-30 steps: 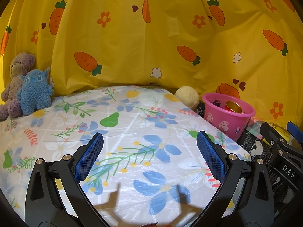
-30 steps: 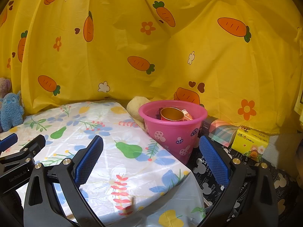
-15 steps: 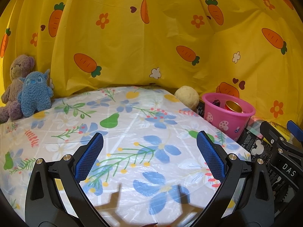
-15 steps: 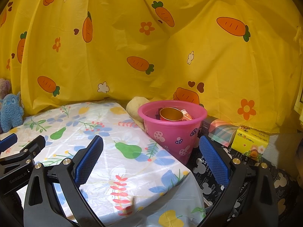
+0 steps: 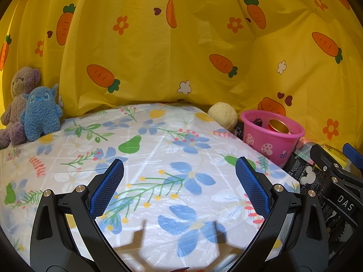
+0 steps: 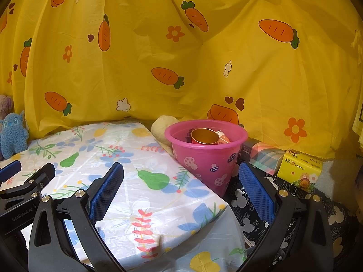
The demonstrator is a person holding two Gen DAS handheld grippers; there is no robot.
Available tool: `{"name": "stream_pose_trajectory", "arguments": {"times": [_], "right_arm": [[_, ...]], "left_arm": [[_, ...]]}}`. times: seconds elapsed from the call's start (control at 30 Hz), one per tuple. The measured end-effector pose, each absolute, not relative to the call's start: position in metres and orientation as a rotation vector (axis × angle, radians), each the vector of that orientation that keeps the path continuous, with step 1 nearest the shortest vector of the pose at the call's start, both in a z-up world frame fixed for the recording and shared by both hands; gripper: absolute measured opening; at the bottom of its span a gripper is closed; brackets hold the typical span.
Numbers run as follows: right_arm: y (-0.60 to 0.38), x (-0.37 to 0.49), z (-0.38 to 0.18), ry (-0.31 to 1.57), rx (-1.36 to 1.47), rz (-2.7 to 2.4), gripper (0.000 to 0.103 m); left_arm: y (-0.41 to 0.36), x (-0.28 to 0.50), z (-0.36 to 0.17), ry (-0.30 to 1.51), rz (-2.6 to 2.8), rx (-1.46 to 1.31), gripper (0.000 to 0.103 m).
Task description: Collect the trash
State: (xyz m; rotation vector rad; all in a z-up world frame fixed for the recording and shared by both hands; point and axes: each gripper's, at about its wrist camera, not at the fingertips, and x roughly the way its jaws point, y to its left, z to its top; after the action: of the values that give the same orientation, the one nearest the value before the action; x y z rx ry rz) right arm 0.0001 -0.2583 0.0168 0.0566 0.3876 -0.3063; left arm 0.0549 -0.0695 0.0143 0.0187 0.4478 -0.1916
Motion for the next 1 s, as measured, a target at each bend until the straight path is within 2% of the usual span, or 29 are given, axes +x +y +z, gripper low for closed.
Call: {"name": "stream_pose_trajectory", "arguments": {"times": [1.0], "right_arm": [[-0.2601,-0.0009,0.0165,0.386,0.060,-0.306,0.097]], "left_arm": [[-0.0744,0.0521,0.0143,0.443,-0.201,0.025,0.097]]}}
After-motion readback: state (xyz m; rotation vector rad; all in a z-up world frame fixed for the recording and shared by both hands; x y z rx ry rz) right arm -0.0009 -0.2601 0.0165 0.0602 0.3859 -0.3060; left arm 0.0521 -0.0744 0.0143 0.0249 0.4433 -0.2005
